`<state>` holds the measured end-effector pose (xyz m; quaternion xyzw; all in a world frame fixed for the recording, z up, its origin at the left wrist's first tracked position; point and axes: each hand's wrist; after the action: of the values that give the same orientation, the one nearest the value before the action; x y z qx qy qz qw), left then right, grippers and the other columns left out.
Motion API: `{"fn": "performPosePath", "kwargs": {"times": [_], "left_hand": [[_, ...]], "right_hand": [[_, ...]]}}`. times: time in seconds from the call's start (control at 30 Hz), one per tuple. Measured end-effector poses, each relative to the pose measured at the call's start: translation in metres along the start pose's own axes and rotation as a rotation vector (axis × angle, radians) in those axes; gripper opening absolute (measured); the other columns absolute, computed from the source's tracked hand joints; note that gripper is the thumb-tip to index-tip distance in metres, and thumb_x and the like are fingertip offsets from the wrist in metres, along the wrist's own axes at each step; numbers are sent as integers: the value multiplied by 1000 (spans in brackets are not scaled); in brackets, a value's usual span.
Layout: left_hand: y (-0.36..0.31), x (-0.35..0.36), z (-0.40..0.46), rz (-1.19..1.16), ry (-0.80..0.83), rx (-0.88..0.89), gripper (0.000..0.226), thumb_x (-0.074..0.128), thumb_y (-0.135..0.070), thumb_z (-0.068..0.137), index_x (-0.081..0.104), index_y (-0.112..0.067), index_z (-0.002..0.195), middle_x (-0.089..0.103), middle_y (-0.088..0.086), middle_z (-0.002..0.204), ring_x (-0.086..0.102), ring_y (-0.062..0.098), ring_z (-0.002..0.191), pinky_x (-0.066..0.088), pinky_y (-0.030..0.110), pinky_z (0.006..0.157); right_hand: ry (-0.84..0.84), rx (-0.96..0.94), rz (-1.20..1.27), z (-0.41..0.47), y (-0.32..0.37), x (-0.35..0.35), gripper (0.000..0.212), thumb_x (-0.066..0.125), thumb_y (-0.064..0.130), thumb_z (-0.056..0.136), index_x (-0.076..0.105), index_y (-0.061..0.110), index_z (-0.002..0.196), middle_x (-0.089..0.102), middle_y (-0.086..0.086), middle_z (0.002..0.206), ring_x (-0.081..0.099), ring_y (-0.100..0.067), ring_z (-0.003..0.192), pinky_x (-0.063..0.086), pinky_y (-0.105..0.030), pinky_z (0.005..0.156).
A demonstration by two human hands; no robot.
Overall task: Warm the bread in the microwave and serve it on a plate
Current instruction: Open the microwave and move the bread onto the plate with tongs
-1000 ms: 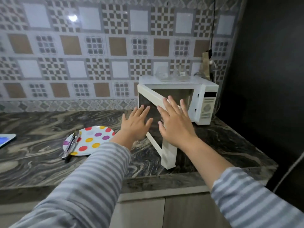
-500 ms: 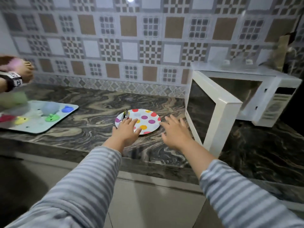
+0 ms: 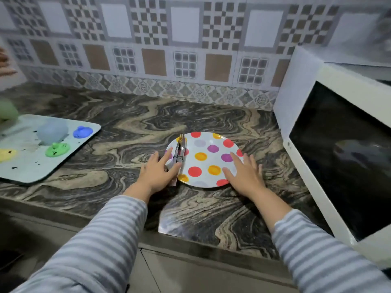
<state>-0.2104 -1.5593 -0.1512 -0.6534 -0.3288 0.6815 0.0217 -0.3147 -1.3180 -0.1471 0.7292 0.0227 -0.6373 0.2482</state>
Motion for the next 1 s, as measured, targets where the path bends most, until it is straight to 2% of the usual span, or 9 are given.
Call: {"fn": "performPosePath", "kwargs": {"times": [0.2, 0.47, 0.53, 0.6, 0.7, 0.77, 0.83, 0.9, 1.0], "left_hand": [[4, 12, 16, 91, -79, 0, 68, 24, -69, 90, 6, -42, 150, 10, -1, 161, 3, 10, 148, -4, 45, 118], [-13, 17, 17, 50, -8, -61, 60, 22, -60, 96, 19, -36, 150, 5, -2, 161, -6, 13, 148, -10, 49, 117], [-19, 18, 10, -15, 2, -79, 57, 22, -56, 97, 21, -35, 150, 6, 0, 161, -6, 15, 148, -11, 47, 117], [-25, 18, -2, -128, -14, -93, 53, 24, -53, 99, 22, -36, 149, 7, 2, 161, -4, 16, 148, -10, 45, 117], [-41, 11, -32, -579, -122, -101, 50, 39, -39, 100, 29, -32, 148, 5, 3, 160, 12, 16, 146, 8, 28, 114], [-46, 7, -56, -776, -178, -60, 49, 46, -30, 99, 33, -30, 147, 10, 2, 158, 16, 12, 144, 14, 21, 108], [-46, 6, -84, -847, -194, -26, 48, 51, -29, 98, 39, -32, 144, 19, -1, 154, 19, 10, 142, 18, 31, 116], [-46, 9, -116, -894, -207, -28, 47, 58, -32, 93, 47, -32, 139, 31, -4, 143, 31, 10, 136, 30, 43, 114], [-49, 19, -171, -944, -236, -62, 45, 60, -30, 92, 51, -29, 137, 36, -3, 143, 41, 13, 131, 36, 39, 110]], "right_hand": [[-88, 100, 30, 23, -4, 20, 61, 36, 59, 94, 23, 37, 149, 10, -8, 161, -2, -23, 149, -4, -50, 118], [-70, 117, 119, 25, -4, 15, 56, 45, 53, 92, 35, 36, 146, 15, -4, 161, 3, -17, 149, -7, -47, 118], [-92, 127, 269, 21, 0, 10, 59, 54, 45, 91, 38, 30, 146, 18, -5, 158, 15, -22, 147, 2, -42, 119], [-138, 119, 495, 12, 6, 5, 62, 64, 33, 89, 41, 22, 145, 22, -6, 155, 30, -26, 140, 23, -32, 113], [-195, 85, 713, -7, 9, -3, 66, 73, 17, 83, 45, 16, 143, 30, -10, 148, 41, -25, 131, 35, -26, 102], [-204, 67, 815, -24, 6, -9, 72, 76, 12, 78, 45, 16, 142, 39, -11, 143, 46, -25, 127, 40, -32, 104], [-180, 75, 977, -46, 2, -14, 77, 77, 5, 76, 42, 16, 144, 47, -5, 139, 51, -21, 121, 47, -37, 99], [-138, 62, 1096, -76, -3, -20, 77, 74, -3, 77, 40, 11, 145, 51, -2, 131, 52, -17, 114, 48, -33, 91], [-68, 42, 1145, -126, -14, -22, 76, 72, -5, 79, 38, 8, 145, 55, -8, 128, 56, -22, 113, 50, -37, 91]]}}
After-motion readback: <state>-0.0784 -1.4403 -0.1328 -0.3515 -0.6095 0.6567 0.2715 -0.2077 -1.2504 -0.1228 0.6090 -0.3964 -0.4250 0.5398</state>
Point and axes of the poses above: each hand's wrist, its own z-axis towards the middle knuckle, its own x-axis out of the palm, y = z × x
